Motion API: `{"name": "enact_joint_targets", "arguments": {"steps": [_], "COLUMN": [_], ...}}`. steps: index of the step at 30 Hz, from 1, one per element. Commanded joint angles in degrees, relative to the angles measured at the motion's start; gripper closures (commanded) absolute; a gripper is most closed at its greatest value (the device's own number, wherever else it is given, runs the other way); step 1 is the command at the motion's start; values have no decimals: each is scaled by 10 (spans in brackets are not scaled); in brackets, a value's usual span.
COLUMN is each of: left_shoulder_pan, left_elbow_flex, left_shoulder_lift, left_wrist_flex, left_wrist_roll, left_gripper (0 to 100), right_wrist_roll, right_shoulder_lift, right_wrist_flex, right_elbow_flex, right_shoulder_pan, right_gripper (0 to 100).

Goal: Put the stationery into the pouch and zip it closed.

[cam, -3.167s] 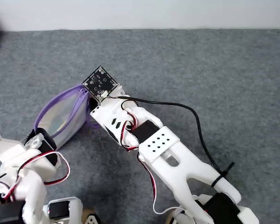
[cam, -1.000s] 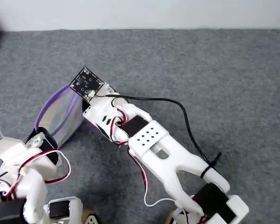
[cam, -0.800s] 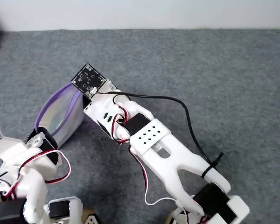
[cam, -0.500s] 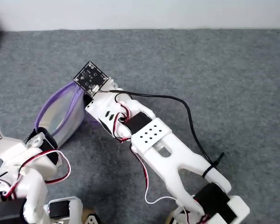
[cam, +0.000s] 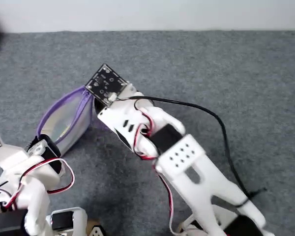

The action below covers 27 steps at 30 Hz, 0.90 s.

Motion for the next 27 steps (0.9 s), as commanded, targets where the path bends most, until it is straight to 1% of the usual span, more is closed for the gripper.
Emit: {"name": "enact_joint_targets", "arguments": {"steps": [1,5,7,8,15,20,22,27], "left_shoulder_pan": [8,4,4,4,4,-4,-38,-164], "left_elbow_flex": [-13,-53,-71,-80,-150,-157,-157,-149], "left_shoulder_lift": [33,33,30,25,-37,-98,-114,-135], "left_wrist_flex": [42,67,69,69,69,69,69,68], "left_wrist_roll": [4,8,22,27,28,28,17,-55], "left_gripper": [919,712,640,624,622,622,622,622], "right_wrist_roll": [7,7,7,7,12,12,13,56], "right_shoulder_lift": [-69,-98,-102,-102,-94,-77,-73,-58], "right_wrist_flex": [8,3,-3,-8,-73,-128,-148,-170], "right_elbow_flex": [-4,-4,-4,-4,-4,-4,-4,-6], "right_shoulder_pan": [5,15,16,16,17,18,17,16], "right_gripper": [990,991,991,991,991,991,991,991]}}
